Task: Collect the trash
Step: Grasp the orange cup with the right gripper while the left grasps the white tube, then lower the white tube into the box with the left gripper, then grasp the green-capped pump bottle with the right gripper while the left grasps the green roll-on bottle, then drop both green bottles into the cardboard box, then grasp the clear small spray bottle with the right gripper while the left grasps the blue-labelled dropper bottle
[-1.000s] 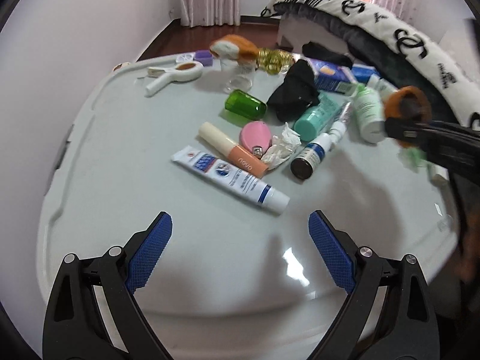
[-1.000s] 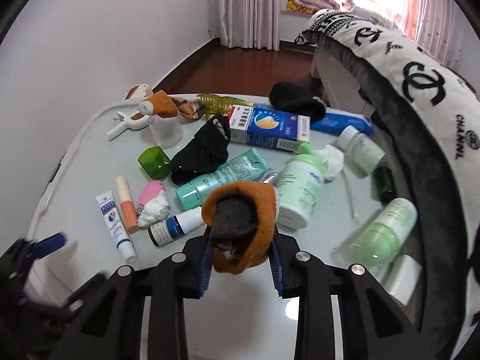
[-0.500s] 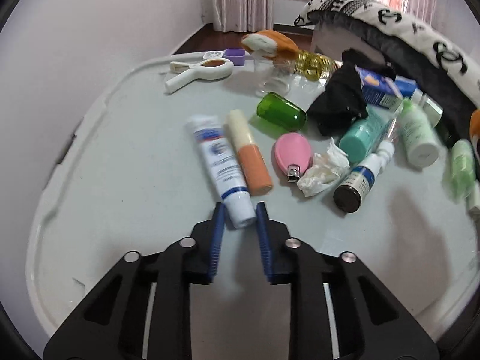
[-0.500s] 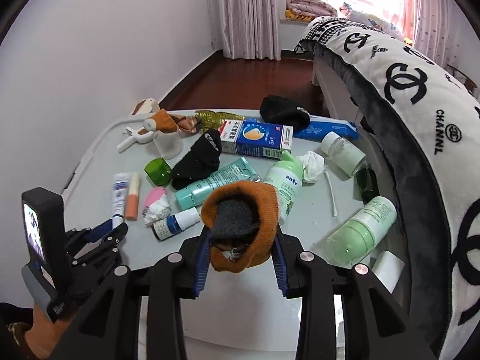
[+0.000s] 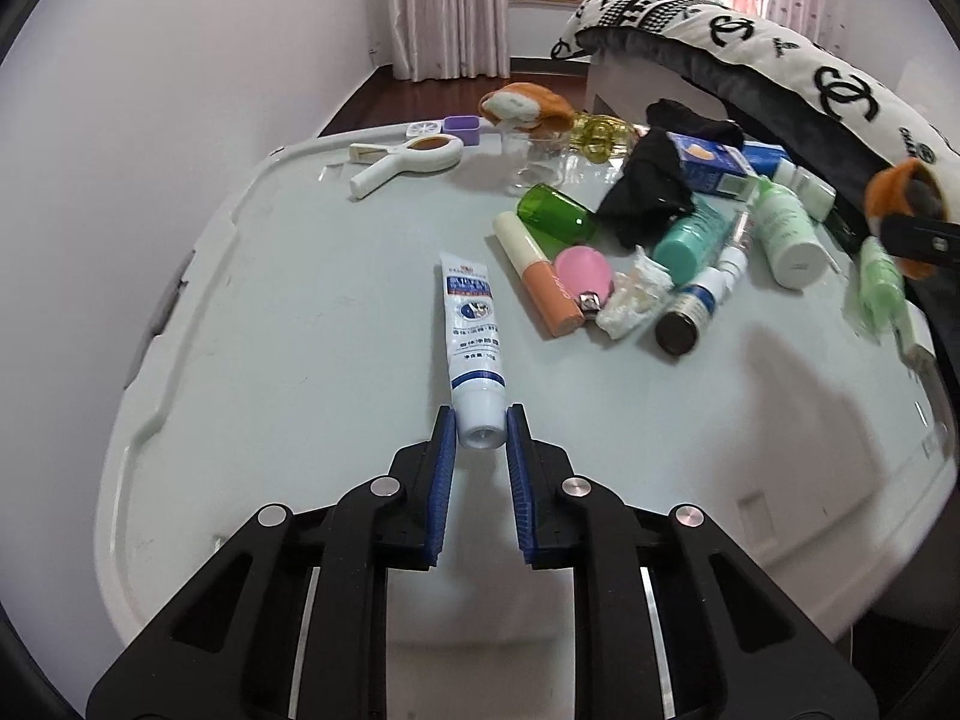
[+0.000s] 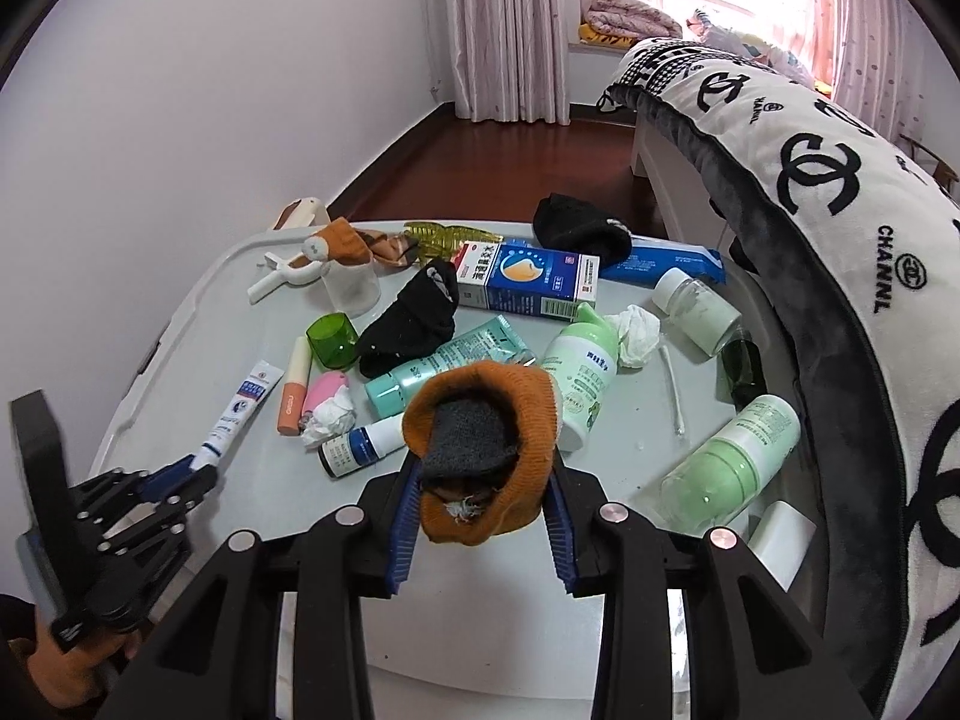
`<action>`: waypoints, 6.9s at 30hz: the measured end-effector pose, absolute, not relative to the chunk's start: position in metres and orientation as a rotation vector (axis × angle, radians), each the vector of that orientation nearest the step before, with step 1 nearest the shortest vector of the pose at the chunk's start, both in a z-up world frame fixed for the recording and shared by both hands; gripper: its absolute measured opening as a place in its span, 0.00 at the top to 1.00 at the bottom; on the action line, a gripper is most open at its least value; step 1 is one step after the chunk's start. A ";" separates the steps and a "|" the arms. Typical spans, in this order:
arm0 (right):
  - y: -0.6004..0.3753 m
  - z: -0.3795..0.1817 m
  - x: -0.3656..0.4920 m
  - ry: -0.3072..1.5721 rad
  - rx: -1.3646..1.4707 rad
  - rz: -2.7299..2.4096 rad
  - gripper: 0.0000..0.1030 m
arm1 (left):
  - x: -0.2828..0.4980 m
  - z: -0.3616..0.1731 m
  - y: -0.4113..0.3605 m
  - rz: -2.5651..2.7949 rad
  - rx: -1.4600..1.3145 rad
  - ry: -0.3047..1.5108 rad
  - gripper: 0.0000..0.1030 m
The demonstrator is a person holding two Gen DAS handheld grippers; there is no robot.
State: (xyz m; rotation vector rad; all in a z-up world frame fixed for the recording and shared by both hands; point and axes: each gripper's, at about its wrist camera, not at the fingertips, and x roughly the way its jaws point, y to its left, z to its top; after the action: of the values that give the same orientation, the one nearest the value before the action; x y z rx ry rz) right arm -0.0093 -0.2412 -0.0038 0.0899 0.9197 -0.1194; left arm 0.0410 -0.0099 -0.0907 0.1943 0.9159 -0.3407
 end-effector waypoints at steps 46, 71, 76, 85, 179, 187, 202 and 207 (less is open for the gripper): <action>-0.232 -0.011 -0.011 0.935 0.046 -0.099 0.65 | 0.066 -0.103 0.000 -0.333 0.244 1.003 0.79; -0.117 -0.087 -0.190 1.172 0.120 0.059 0.22 | -0.158 -0.105 0.056 -0.561 0.285 1.156 0.70; -0.122 -0.087 -0.187 1.190 0.136 0.050 0.22 | -0.155 -0.088 0.055 -0.557 0.296 1.085 0.49; -0.188 -0.021 -0.122 1.047 0.169 -0.070 0.20 | -0.097 -0.029 0.010 -0.610 0.274 0.906 0.41; -0.163 -0.056 -0.221 1.107 0.244 -0.014 0.54 | -0.133 -0.066 0.004 -0.667 0.406 1.001 0.53; -0.108 -0.097 -0.230 1.247 0.122 0.007 0.30 | -0.142 -0.071 0.034 -0.615 0.390 1.008 0.31; -0.200 0.009 -0.047 0.977 0.010 -0.136 0.52 | -0.018 -0.005 -0.014 -0.594 0.214 0.778 0.21; -0.218 -0.034 0.029 1.047 -0.018 -0.171 0.53 | -0.006 -0.026 -0.004 -0.568 0.202 0.850 0.21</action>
State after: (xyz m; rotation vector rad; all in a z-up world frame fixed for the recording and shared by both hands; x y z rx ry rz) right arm 0.0293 -0.2181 -0.0339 -0.0183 1.0474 -0.1712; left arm -0.0058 -0.0043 -0.0259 0.2015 0.8504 -0.5679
